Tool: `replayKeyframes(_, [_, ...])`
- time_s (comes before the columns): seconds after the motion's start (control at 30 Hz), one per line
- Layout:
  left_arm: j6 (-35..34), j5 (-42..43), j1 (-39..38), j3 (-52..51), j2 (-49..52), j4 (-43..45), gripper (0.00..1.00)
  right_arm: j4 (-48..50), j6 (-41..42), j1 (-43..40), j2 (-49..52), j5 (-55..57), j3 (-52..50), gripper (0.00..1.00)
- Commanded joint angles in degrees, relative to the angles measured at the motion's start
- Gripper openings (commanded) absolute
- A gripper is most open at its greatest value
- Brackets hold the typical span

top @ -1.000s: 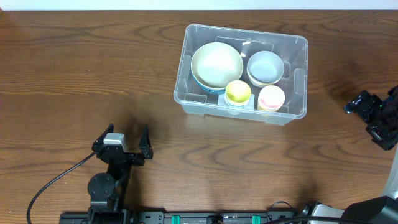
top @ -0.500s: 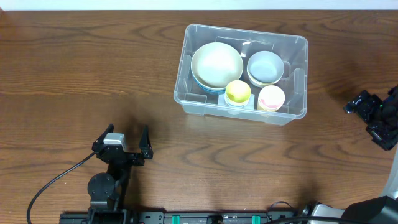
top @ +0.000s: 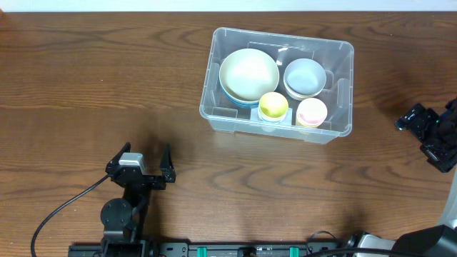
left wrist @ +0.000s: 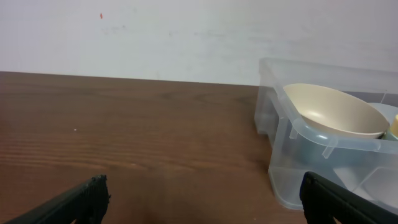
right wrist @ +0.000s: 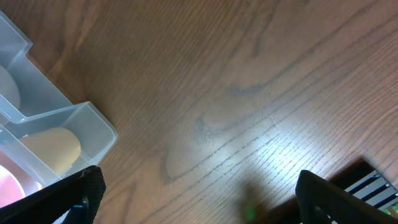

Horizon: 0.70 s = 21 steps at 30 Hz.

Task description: Pack container

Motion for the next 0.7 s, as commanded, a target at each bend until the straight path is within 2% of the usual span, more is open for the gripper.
replayKeyframes(0.0, [0.94, 1.05, 0.28, -0.76, -0.37, -2.25, 0.98, 0.11, -0.76, -0.31, -0.11, 0.00, -0.02, 0.99])
replayKeyframes(0.33, [0.94, 1.05, 0.28, -0.76, -0.37, -2.25, 0.98, 0.11, -0.76, -0.04, -2.58, 0.02, -0.02, 0.99])
replayKeyframes(0.53, [0.94, 1.05, 0.28, -0.76, -0.37, -2.25, 0.98, 0.11, -0.76, 3.34, -12.98, 0.02, -0.02, 0.99])
replayKeyframes(0.67, [0.94, 1.05, 0.28, -0.76, -0.35, -2.25, 0.98, 0.11, -0.76, 9.42, -22.97, 0.00, -0.02, 0.99])
